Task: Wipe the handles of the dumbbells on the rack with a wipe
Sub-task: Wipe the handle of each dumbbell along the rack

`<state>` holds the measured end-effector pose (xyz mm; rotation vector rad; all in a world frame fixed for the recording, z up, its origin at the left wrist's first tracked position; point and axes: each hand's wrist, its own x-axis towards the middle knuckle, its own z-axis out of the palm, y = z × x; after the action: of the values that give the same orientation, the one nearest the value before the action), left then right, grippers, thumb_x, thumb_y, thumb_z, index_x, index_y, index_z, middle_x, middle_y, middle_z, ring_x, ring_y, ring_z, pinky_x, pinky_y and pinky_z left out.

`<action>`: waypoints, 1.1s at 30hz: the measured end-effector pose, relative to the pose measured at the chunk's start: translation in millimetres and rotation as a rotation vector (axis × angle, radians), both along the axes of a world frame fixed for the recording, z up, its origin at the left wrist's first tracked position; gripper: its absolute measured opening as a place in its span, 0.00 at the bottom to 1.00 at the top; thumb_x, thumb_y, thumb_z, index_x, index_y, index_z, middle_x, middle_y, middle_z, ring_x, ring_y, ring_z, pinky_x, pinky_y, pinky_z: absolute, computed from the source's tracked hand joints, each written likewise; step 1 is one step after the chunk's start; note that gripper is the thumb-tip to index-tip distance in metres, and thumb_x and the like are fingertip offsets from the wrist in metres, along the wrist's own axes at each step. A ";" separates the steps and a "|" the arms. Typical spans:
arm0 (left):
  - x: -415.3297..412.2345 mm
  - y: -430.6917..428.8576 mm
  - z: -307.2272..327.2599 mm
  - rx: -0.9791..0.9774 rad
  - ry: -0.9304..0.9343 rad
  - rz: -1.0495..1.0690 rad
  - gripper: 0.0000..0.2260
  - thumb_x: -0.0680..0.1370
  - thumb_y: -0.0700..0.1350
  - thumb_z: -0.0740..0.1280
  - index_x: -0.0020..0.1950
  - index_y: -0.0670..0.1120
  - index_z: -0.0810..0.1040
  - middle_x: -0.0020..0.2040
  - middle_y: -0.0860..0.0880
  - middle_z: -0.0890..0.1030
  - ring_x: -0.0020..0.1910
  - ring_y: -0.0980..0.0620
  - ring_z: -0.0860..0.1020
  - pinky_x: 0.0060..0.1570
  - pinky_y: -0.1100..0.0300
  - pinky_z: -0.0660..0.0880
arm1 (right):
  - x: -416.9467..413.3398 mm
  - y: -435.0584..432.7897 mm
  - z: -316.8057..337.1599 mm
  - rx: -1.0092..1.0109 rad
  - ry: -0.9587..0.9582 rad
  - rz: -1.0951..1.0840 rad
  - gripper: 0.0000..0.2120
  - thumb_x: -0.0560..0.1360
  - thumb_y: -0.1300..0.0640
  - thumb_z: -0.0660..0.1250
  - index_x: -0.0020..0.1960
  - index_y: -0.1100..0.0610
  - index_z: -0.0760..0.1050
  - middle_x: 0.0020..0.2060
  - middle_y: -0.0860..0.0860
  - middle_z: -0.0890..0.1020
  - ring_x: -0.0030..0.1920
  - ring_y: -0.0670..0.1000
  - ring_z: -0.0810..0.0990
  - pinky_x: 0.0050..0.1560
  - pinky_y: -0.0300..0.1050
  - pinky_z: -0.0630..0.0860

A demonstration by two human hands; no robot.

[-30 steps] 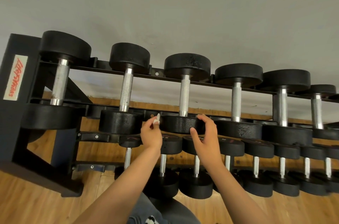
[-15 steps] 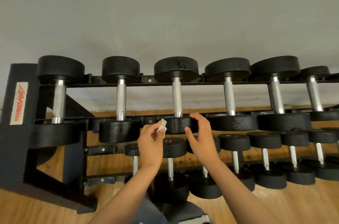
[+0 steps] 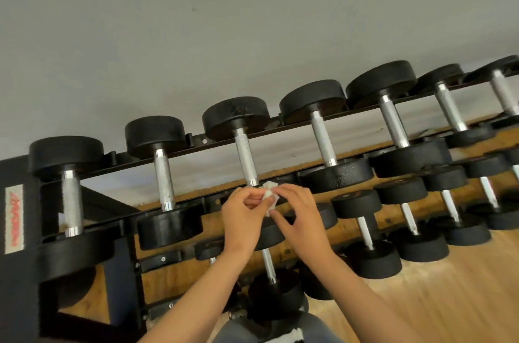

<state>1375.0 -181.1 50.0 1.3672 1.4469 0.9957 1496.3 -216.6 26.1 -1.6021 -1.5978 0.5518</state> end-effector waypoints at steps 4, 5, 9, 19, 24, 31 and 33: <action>7.1 4.3 3.2 0.062 0.061 -0.062 0.07 0.73 0.44 0.74 0.45 0.56 0.81 0.42 0.54 0.82 0.41 0.62 0.80 0.44 0.71 0.75 | 6.1 8.6 2.0 0.022 0.012 0.012 0.21 0.72 0.60 0.72 0.65 0.55 0.75 0.58 0.46 0.76 0.59 0.42 0.72 0.62 0.34 0.69; 8.1 6.2 3.4 0.075 0.083 -0.075 0.07 0.73 0.44 0.74 0.45 0.57 0.81 0.42 0.54 0.82 0.41 0.62 0.80 0.44 0.70 0.76 | 7.7 10.7 1.3 0.015 0.010 0.011 0.20 0.73 0.60 0.72 0.64 0.55 0.76 0.57 0.47 0.77 0.58 0.42 0.72 0.61 0.36 0.71; 4.9 14.6 -1.1 0.125 0.189 -0.157 0.05 0.77 0.45 0.70 0.48 0.55 0.83 0.43 0.56 0.82 0.43 0.61 0.80 0.46 0.66 0.77 | 13.3 17.5 -3.9 -0.052 0.039 -0.010 0.20 0.72 0.61 0.72 0.63 0.53 0.76 0.55 0.47 0.78 0.55 0.42 0.72 0.59 0.41 0.74; 6.9 48.5 -27.6 0.322 0.457 -0.078 0.03 0.80 0.44 0.64 0.51 0.48 0.77 0.46 0.53 0.75 0.47 0.56 0.70 0.47 0.57 0.74 | 13.4 13.0 -6.1 -0.071 0.121 -0.006 0.14 0.75 0.58 0.69 0.60 0.57 0.78 0.54 0.47 0.77 0.48 0.39 0.75 0.54 0.27 0.71; 8.8 51.0 -32.1 0.214 0.399 0.033 0.10 0.80 0.48 0.62 0.59 0.48 0.74 0.49 0.53 0.75 0.45 0.58 0.74 0.45 0.60 0.75 | 6.2 19.9 -10.8 -0.083 0.134 -0.064 0.10 0.74 0.61 0.71 0.56 0.59 0.80 0.53 0.50 0.77 0.48 0.45 0.78 0.54 0.34 0.75; 8.3 52.3 -32.1 0.214 0.489 0.005 0.08 0.80 0.49 0.61 0.57 0.49 0.73 0.44 0.54 0.76 0.39 0.57 0.75 0.37 0.59 0.75 | 27.6 32.9 -25.1 -0.174 0.343 -0.224 0.08 0.74 0.65 0.70 0.53 0.59 0.81 0.49 0.48 0.77 0.46 0.44 0.78 0.49 0.27 0.72; 8.0 52.5 -32.3 0.221 0.513 -0.006 0.08 0.79 0.49 0.60 0.56 0.49 0.73 0.43 0.54 0.76 0.39 0.58 0.74 0.36 0.63 0.73 | 25.4 15.4 -34.4 -0.196 0.383 -0.251 0.09 0.74 0.66 0.70 0.53 0.57 0.81 0.47 0.46 0.78 0.46 0.44 0.79 0.49 0.29 0.73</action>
<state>1383.0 -128.6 17.8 1.8854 1.7357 0.8531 1521.7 -201.2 -8.3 -1.6866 -1.0703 0.8402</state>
